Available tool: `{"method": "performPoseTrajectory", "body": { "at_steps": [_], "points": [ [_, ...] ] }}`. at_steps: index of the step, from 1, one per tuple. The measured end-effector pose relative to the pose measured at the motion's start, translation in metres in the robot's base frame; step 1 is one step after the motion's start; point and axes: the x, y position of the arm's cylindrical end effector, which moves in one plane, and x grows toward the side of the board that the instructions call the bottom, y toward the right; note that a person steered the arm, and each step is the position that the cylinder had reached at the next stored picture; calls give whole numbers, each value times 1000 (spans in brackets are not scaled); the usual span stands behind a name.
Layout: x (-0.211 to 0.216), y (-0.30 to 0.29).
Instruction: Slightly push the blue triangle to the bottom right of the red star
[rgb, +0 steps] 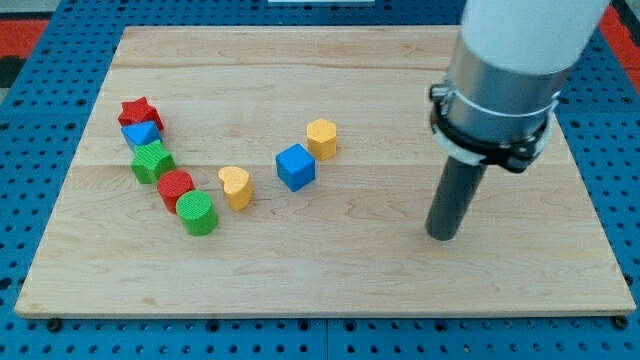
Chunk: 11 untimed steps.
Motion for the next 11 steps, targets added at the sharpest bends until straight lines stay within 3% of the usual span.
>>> {"method": "performPoseTrajectory", "body": {
  "at_steps": [3, 4, 5, 6, 7, 9, 11],
  "points": [
    [3, -136],
    [28, -135],
    [50, -214],
    [30, -331],
    [-25, -389],
    [-89, -382],
    [-115, -313]
  ]
}}
